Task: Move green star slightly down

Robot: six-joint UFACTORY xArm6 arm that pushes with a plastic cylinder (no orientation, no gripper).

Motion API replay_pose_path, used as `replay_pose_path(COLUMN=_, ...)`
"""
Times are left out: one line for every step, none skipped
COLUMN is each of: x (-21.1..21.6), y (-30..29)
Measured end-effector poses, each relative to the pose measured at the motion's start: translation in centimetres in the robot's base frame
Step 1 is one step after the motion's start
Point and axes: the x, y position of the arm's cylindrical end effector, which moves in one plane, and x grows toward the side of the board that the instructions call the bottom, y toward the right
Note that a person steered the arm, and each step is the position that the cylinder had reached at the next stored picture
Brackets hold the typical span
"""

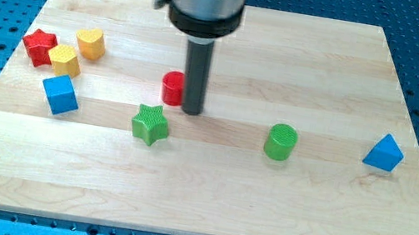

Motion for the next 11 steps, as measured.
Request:
replay_pose_path(x=-2.0, y=-5.9)
replay_pose_path(x=-2.8, y=-3.6)
replay_pose_path(x=-3.6, y=-7.4)
replay_pose_path(x=-3.6, y=-11.0)
replay_pose_path(x=-1.3, y=-6.1)
replay_pose_path(x=5.5, y=-4.6)
replay_pose_path(x=7.8, y=-8.8)
replay_pose_path(x=6.9, y=-13.0)
replay_pose_path(x=6.9, y=-16.0)
replay_pose_path(x=5.9, y=-18.9)
replay_pose_path(x=3.4, y=-18.0)
